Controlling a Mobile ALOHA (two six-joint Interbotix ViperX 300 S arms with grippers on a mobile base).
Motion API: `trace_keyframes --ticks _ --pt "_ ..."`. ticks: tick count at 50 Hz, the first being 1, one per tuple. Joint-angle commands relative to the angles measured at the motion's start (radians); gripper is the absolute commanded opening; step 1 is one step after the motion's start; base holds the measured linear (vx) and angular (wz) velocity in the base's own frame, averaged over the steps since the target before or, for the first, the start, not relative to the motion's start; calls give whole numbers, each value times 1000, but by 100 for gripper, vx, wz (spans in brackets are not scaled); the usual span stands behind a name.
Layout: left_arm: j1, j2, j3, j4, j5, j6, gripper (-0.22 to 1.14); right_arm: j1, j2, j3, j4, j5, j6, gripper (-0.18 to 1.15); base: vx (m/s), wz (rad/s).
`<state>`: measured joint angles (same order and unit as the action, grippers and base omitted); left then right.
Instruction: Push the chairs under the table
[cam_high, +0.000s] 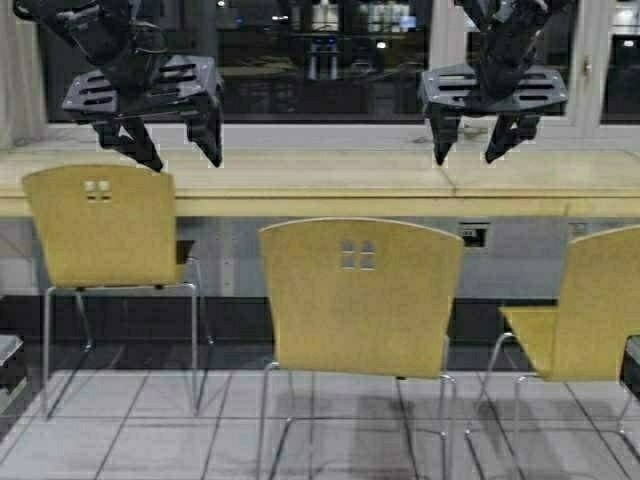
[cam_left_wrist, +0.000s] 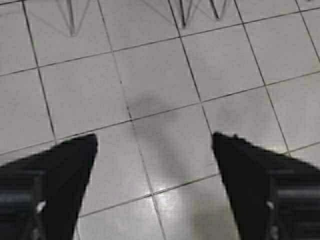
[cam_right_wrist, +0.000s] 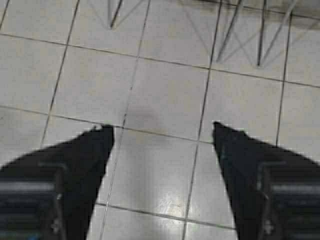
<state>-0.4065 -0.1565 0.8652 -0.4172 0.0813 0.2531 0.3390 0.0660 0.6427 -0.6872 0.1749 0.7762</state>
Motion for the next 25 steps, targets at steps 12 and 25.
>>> trace_keyframes --ticks 12,25 --pt "-3 23 -12 -61 -5 -5 100 -3 -3 -12 18 -14 61 94 5 -13" --pt "0 114 -15 -238 -89 -164 100 -3 104 28 387 -245 112 94 9 -7"
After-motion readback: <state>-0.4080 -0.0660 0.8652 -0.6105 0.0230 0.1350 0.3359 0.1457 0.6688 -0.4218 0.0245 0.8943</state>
